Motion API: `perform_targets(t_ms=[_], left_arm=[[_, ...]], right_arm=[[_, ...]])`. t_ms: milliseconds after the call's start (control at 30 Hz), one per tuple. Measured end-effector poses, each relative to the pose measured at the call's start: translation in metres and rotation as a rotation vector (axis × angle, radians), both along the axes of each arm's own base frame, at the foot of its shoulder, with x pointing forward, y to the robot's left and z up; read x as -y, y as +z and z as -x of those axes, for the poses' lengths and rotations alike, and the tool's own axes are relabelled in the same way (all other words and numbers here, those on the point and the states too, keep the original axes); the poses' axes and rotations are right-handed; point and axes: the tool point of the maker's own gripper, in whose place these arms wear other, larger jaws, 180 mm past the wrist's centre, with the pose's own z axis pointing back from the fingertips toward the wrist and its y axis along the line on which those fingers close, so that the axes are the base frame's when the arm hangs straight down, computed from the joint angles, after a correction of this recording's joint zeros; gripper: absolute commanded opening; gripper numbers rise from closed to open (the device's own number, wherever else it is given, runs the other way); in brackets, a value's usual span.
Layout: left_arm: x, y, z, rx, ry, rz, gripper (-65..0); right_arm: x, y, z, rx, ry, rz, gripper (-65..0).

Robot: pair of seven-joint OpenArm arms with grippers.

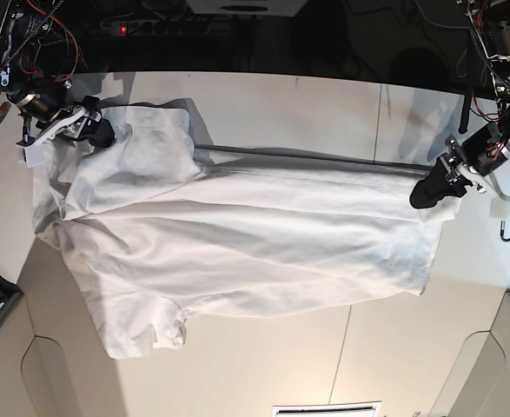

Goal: Layout the t-shirt on the table in an organized manner, then fold the t-shirt properly
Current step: 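Release the right gripper and move it over the folded sleeve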

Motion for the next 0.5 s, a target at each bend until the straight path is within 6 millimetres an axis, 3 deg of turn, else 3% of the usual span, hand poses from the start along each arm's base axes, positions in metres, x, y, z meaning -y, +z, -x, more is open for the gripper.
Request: perform_targets(t_ms=[100,267,500], left_arm=[[0.000,0.000,0.000,0.000,0.000,0.000,-34.6],[0.000,0.000,0.000,0.000,0.000,0.000,-34.6],[0.000,0.000,0.000,-0.001,0.000,0.000,-34.6]], right_arm=[[-0.011,-0.002,0.001,-0.008,0.041,-0.007,-34.9],[-0.022,-0.003,0.006,-0.039,0.088,-0.017,-43.6],[-0.027,0.003,0.010,-0.067,0.125,-0.026,-45.1]])
